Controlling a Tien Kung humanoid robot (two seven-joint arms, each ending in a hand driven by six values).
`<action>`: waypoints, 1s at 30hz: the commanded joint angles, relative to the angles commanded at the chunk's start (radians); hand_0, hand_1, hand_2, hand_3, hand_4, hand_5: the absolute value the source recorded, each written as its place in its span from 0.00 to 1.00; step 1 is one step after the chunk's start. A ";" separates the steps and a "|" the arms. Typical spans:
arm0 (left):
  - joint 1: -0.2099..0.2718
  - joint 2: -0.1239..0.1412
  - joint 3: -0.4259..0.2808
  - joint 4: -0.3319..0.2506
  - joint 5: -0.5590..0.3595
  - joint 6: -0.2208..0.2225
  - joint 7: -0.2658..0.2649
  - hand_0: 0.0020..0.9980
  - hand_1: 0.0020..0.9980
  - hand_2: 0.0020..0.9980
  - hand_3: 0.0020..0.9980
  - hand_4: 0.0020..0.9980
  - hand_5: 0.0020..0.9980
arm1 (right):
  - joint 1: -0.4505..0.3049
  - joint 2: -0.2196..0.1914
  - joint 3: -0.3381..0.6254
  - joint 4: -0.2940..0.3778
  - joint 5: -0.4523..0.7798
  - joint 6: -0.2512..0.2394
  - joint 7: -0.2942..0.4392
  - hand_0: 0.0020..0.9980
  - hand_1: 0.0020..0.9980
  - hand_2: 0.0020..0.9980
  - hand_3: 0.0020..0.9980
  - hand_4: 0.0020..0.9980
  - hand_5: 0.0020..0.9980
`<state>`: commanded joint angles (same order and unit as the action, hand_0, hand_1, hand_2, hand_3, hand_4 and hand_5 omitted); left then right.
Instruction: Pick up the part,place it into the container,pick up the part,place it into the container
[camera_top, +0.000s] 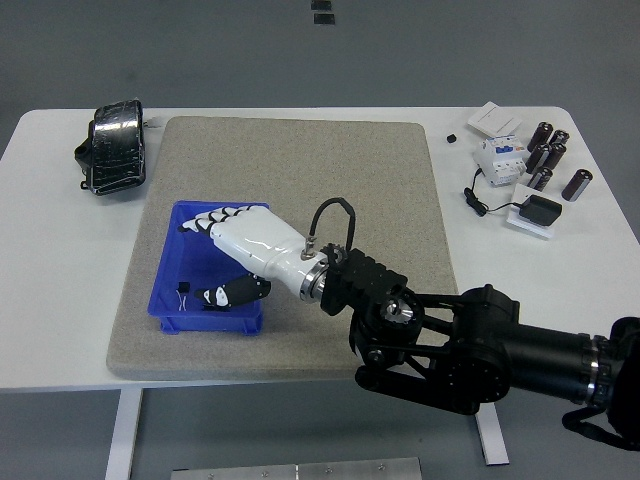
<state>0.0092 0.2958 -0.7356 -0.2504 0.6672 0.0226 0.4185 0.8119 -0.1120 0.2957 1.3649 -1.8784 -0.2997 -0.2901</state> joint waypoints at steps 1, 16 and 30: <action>0.001 -0.001 0.000 0.000 0.000 0.000 0.000 0.69 0.68 0.67 0.58 0.74 0.26 | -0.004 -0.014 0.021 0.002 0.000 -0.008 -0.003 0.61 0.81 0.84 0.83 0.86 0.46; 0.003 -0.001 0.004 0.001 -0.008 0.001 -0.004 0.69 0.68 0.66 0.58 0.74 0.26 | -0.044 -0.184 0.010 -0.143 -0.034 0.053 -0.030 0.43 0.66 0.79 0.80 0.81 0.41; 0.005 -0.001 0.013 0.002 -0.019 0.003 -0.008 0.69 0.68 0.66 0.57 0.74 0.26 | -0.060 -0.193 -0.065 -0.174 -0.037 0.071 -0.026 0.41 0.64 0.79 0.80 0.83 0.44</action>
<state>0.0143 0.2948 -0.7226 -0.2486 0.6482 0.0259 0.4103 0.7519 -0.3054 0.2302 1.1905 -1.9156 -0.2285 -0.3157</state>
